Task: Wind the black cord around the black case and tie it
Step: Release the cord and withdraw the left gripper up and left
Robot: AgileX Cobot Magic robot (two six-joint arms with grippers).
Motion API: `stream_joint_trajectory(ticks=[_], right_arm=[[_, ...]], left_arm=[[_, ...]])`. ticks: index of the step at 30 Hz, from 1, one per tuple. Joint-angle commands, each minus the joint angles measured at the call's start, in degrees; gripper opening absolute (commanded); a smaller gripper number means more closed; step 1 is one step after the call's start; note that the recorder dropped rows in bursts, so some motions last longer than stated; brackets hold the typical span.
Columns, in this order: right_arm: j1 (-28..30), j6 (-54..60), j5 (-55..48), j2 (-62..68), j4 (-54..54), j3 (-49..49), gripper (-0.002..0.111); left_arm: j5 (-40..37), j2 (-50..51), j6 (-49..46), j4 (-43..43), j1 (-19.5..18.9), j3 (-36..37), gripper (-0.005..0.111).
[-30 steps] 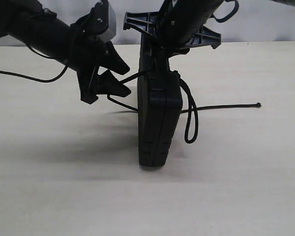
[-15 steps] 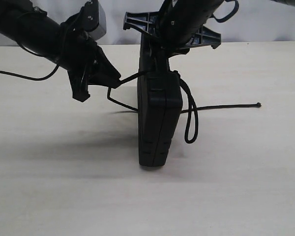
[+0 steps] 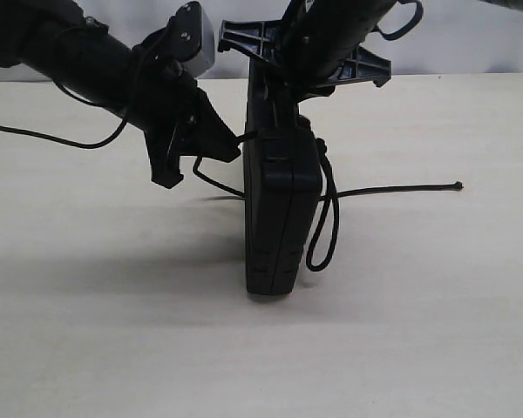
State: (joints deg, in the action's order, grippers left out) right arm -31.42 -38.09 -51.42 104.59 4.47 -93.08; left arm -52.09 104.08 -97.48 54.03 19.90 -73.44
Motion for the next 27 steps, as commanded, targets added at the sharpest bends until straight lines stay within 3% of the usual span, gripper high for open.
stream_joint_trajectory(ticks=[1, 6, 10, 12, 18, 22, 27], right_arm=[[0.0, -0.2, 2.1, -0.5, -0.8, -0.2, 0.004], [0.0, -0.2, 2.1, -0.5, -0.8, -0.2, 0.004], [0.0, -0.2, 2.1, -0.5, -0.8, -0.2, 0.004], [0.0, -0.2, 2.1, -0.5, -0.7, -0.2, 0.004], [0.0, -0.2, 2.1, -0.5, -0.7, -0.2, 0.004], [0.0, -0.2, 2.1, -0.5, -0.7, -0.2, 0.004], [0.0, -0.2, 2.1, -0.5, -0.7, -0.2, 0.004]], left_arm=[[0.2, -0.4, 0.3, 1.9, 0.1, 0.0, 0.011], [0.3, -2.4, 0.7, -0.3, -2.4, 0.0, 0.011], [0.2, -3.9, 3.4, 0.9, -4.8, 0.0, 0.033], [0.8, -4.0, 5.7, 0.4, -5.6, 0.0, 0.038], [5.9, -4.0, 22.5, -1.3, -10.9, 0.0, 0.037], [6.8, -4.0, 27.3, -0.3, -14.4, 0.0, 0.037], [7.2, -4.0, 29.6, 2.7, -16.1, 0.0, 0.036]])
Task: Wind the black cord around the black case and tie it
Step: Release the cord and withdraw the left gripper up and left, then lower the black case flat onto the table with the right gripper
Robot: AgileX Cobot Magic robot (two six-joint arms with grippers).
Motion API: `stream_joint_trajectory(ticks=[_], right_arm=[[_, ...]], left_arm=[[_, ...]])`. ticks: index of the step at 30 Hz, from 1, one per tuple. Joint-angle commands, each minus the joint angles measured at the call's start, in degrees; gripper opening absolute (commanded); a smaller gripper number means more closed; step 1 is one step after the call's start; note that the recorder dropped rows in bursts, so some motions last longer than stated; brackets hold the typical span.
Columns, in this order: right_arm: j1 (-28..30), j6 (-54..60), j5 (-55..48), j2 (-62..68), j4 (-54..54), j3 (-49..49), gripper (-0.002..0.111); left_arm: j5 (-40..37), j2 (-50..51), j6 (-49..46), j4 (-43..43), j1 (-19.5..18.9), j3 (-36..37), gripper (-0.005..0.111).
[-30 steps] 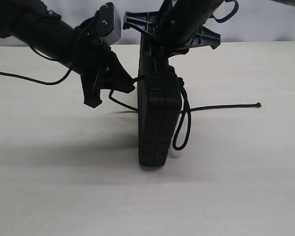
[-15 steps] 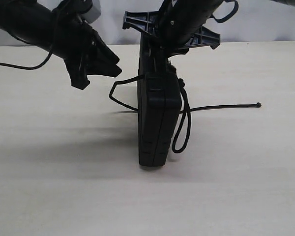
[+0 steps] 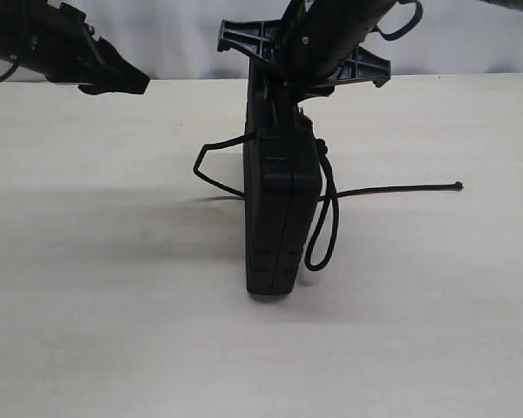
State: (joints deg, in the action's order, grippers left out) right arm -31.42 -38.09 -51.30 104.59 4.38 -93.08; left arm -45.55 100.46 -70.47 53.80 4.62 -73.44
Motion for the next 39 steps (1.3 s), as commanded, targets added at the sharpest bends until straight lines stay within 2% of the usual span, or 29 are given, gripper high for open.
stream_joint_trajectory(ticks=[1, 3, 4, 6, 10, 19, 26, 32, 39], right_arm=[[0.0, -0.2, 1.9, -0.5, -0.6, -0.2, 0.004], [0.0, -0.2, 1.9, -0.5, -0.6, -0.2, 0.004], [0.0, -0.2, 1.9, -0.5, -0.6, -0.2, 0.004], [0.0, -0.2, 1.9, -0.5, -0.6, -0.2, 0.004], [-0.6, -0.2, 2.1, 0.4, -2.2, -0.2, 0.004], [-6.9, -0.5, 7.3, 7.7, -3.2, -0.2, 0.004], [-9.4, -0.2, 12.3, 14.4, -5.0, -0.2, 0.004], [-11.4, -0.2, 15.6, 17.7, -5.4, -0.2, 0.004], [-11.1, 2.5, 16.3, 18.3, -5.2, -0.2, 0.004]], left_arm=[[0.7, -0.4, 3.3, 2.9, -0.8, 0.0, 0.033], [0.4, -0.4, 3.3, 2.9, -0.8, 0.0, 0.023], [0.0, -0.4, 3.3, 2.8, -0.8, 0.0, 0.011], [-0.6, -0.4, 3.6, 2.7, -0.8, 0.0, 0.000], [0.1, -0.4, 4.6, 2.4, -0.8, 0.0, 0.000], [2.8, -0.4, 4.7, -0.3, -0.8, 0.0, 0.000], [4.2, -0.4, 6.2, 0.5, -5.4, 0.0, 0.000], [4.2, -0.4, 6.2, 0.8, -5.5, 0.0, 0.000], [3.8, -0.4, 6.2, 0.8, -5.5, 0.0, 0.000]])
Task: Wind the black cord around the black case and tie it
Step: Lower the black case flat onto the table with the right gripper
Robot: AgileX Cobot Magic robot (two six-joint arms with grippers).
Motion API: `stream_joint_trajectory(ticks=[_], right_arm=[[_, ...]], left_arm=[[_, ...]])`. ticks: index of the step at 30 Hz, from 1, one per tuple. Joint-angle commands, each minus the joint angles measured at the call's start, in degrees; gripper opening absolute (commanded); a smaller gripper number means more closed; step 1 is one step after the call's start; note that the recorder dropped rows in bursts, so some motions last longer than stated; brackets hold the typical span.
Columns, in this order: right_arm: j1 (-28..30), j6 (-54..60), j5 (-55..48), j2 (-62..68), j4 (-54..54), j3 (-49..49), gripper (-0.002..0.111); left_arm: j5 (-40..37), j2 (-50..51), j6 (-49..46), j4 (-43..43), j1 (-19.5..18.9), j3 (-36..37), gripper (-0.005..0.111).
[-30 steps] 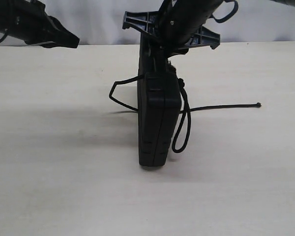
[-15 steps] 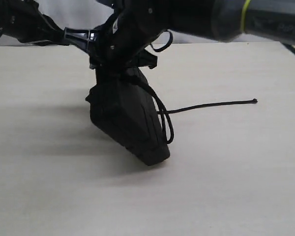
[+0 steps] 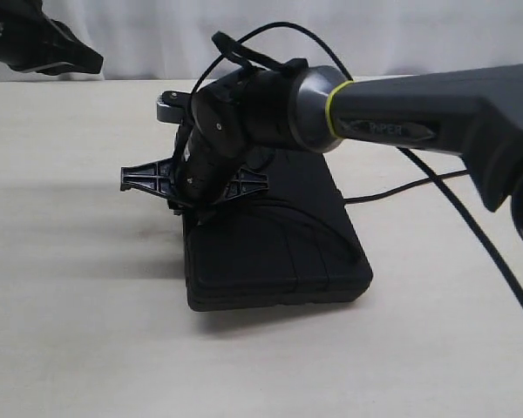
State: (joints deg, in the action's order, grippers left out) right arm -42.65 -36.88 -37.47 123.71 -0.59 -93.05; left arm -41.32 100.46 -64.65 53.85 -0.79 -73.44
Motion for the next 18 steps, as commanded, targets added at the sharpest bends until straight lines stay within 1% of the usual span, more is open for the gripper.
stream_joint_trajectory(ticks=[1, 3, 7, 13, 15, 18], right_arm=[[0.1, 1.3, 3.0, -1.1, 0.2, -0.3, 0.005], [0.1, 1.4, 4.0, -1.2, 0.6, -0.3, 0.009], [0.1, 3.3, 5.8, -1.3, 0.6, -0.3, 0.025], [0.1, 4.3, 5.1, -2.1, 1.6, -0.3, 0.048], [0.1, 5.5, 4.6, -2.7, 2.3, -0.9, 0.052], [0.1, 7.4, -0.8, -4.4, 5.9, -3.8, 0.053]], left_arm=[[-0.4, -0.4, 0.4, 0.8, -0.1, 0.0, 0.000], [-0.5, -0.3, 0.4, 0.8, -0.1, 0.0, 0.000], [-0.7, -0.3, 0.4, 0.8, -0.1, 0.0, 0.000], [-1.2, -0.3, 0.3, 0.8, 0.0, 0.0, 0.000], [-1.5, -0.3, 0.2, 0.8, 0.1, 0.0, 0.000], [-2.0, -0.3, -0.9, 0.9, 0.2, 0.0, 0.000]])
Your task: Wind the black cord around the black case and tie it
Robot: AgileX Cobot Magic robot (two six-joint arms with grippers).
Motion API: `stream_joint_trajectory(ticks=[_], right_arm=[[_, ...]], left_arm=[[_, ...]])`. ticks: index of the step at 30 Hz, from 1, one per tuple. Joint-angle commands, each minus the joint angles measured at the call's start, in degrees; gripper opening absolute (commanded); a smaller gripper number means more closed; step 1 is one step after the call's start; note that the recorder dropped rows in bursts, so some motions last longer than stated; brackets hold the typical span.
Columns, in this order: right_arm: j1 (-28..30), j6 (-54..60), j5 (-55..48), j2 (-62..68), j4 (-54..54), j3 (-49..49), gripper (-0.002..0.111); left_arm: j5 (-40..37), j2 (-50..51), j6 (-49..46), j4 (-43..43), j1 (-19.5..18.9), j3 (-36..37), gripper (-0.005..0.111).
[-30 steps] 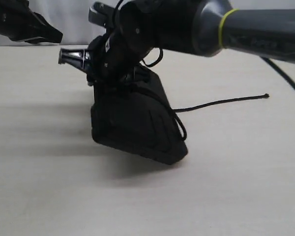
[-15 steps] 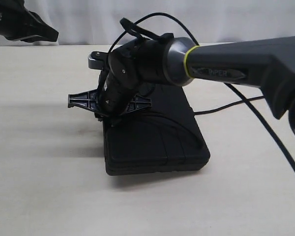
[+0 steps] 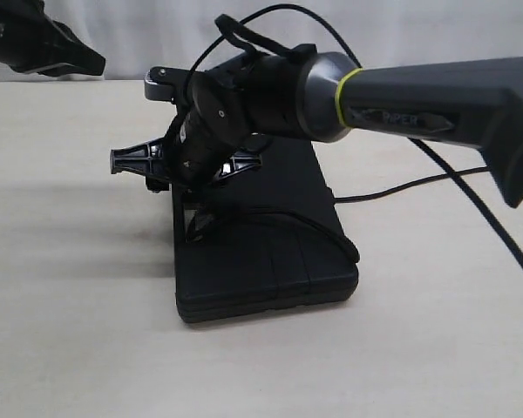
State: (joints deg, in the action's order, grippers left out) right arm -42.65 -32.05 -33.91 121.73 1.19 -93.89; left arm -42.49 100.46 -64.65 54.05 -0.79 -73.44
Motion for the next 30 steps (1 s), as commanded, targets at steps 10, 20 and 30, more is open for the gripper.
stream_joint_trajectory(ticks=[10, 20, 30], right_arm=[[6.6, -0.2, -36.0, -6.5, 24.9, -11.6, 0.053], [24.8, 12.9, -34.4, -7.1, 17.7, 0.0, 0.053], [29.5, 34.6, -21.3, -2.8, 19.2, 13.3, 0.053]], left_arm=[[-20.6, 3.3, -23.8, 14.8, 1.7, 0.0, 0.000], [-17.6, 6.7, -28.7, -0.2, 15.7, 0.0, 0.045], [-12.1, 7.7, -41.5, -0.8, 24.4, 0.0, 0.051]])
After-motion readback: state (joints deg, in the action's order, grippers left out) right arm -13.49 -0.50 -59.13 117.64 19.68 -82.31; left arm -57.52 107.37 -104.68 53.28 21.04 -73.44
